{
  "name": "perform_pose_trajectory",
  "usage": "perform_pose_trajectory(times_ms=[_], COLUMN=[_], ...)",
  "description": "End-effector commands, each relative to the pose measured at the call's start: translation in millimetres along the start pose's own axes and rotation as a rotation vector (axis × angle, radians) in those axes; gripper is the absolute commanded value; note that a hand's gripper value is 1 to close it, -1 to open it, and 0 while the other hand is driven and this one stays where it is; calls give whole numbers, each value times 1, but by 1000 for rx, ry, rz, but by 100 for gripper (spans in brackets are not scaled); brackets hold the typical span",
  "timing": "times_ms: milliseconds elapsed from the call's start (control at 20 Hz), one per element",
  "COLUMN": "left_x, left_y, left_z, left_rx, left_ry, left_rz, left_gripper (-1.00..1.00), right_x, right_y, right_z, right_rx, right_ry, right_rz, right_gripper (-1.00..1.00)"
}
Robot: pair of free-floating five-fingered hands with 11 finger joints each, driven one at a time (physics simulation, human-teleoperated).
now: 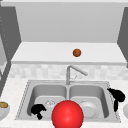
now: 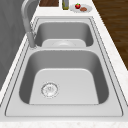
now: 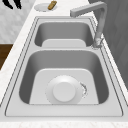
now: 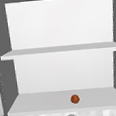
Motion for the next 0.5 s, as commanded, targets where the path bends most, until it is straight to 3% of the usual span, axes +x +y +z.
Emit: perform_pose_trajectory(times_ms=[0, 450], left_x=[0, 0], left_y=[0, 0], left_z=[0, 0], left_rx=[0, 0], left_ry=[0, 0], left_rz=[0, 0], left_gripper=[0, 0], right_x=[8, 32], right_y=[-23, -77], right_z=[3, 21], right_rx=[1, 8], right_ry=[41, 28], right_rz=[58, 75], right_gripper=[-100, -100])
